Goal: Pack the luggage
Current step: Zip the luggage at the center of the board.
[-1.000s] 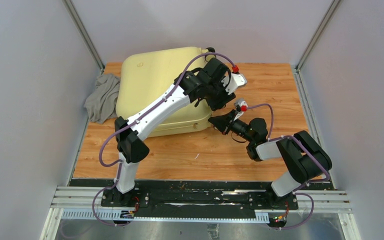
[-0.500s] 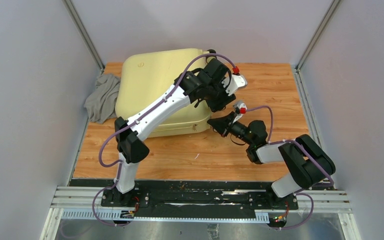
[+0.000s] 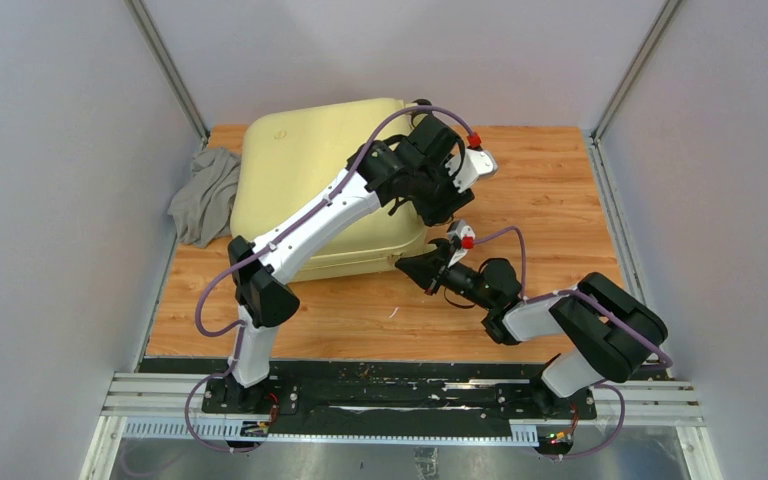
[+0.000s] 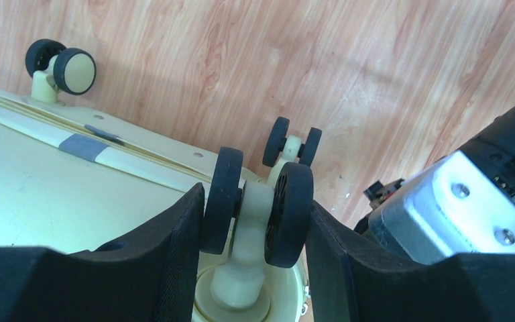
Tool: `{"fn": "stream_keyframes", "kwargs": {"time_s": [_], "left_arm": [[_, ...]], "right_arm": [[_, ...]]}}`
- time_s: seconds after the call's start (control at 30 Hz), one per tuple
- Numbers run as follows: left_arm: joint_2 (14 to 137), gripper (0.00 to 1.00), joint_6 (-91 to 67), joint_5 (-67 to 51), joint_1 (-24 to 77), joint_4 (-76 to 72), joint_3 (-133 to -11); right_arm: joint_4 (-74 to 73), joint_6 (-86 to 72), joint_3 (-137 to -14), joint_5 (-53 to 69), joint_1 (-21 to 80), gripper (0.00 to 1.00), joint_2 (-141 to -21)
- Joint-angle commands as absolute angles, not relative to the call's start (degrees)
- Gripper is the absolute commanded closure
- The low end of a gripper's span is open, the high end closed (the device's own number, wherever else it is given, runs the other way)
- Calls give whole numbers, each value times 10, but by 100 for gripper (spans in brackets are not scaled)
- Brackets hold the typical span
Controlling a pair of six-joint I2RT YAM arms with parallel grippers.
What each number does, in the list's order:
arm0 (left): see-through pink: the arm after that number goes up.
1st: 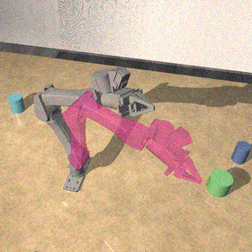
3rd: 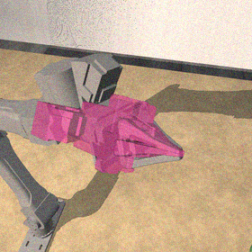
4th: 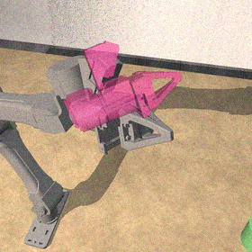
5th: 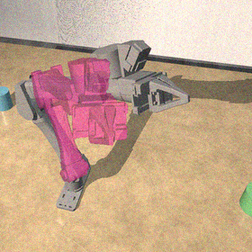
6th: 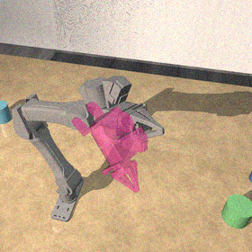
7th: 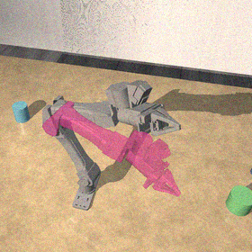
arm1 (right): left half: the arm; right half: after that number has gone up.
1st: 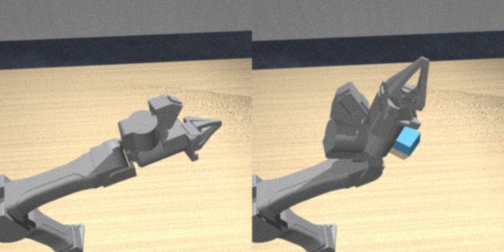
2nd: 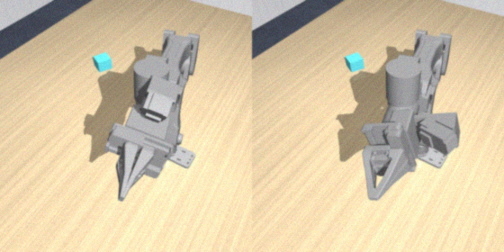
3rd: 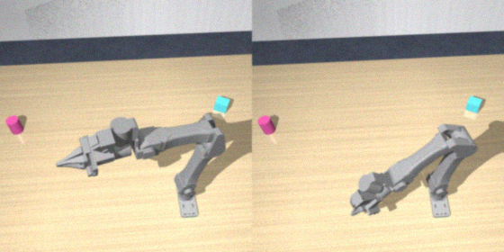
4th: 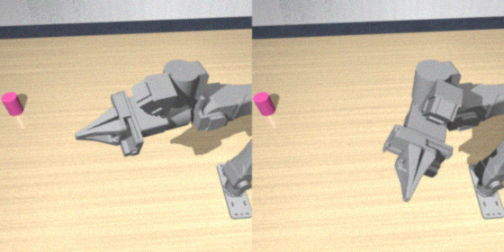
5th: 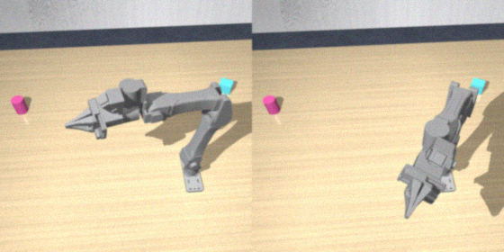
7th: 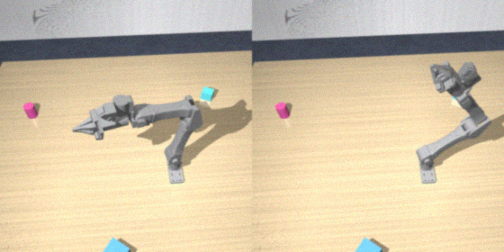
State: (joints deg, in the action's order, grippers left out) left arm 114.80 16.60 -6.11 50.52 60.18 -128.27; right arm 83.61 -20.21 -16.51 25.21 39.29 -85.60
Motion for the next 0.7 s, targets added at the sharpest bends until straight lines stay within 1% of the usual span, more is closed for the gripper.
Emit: {"fn": "stream_keyframes", "kwargs": {"time_s": [0.0, 0.2, 0.23, 0.3, 0.33, 0.37, 0.4, 0.43, 0.53, 0.57, 0.67], "left_arm": [[1118, 100, 120, -65, 514, 436, -1371], [1102, 100, 121, -71, 519, 437, -1348], [1098, 100, 124, -72, 519, 437, -1341], [1088, 100, 130, -77, 519, 436, -1321], [1083, 97, 133, -81, 519, 437, -1311], [1080, 83, 134, -87, 519, 438, -1301], [1078, 61, 135, -97, 519, 442, -1294], [1078, 43, 134, -106, 519, 449, -1292], [1082, 9, 137, -128, 519, 477, -1298], [1083, 1, 140, -130, 519, 495, -1302], [1075, 0, 152, -128, 509, 532, -1303]], "right_arm": [[859, -203, -156, 262, 430, 100, -860], [864, -201, -154, 235, 423, 100, -867], [863, -204, -150, 227, 421, 94, -862], [850, -206, -134, 195, 414, 76, -840], [838, -207, -120, 177, 410, 68, -824], [820, -207, -109, 155, 406, 59, -804], [797, -210, -99, 131, 403, 51, -772], [765, -209, -91, 110, 400, 46, -746], [640, -195, -90, 76, 397, 38, -661], [577, -191, -92, 64, 397, 35, -632], [480, -191, -89, 35, 389, 27, -552]]}}
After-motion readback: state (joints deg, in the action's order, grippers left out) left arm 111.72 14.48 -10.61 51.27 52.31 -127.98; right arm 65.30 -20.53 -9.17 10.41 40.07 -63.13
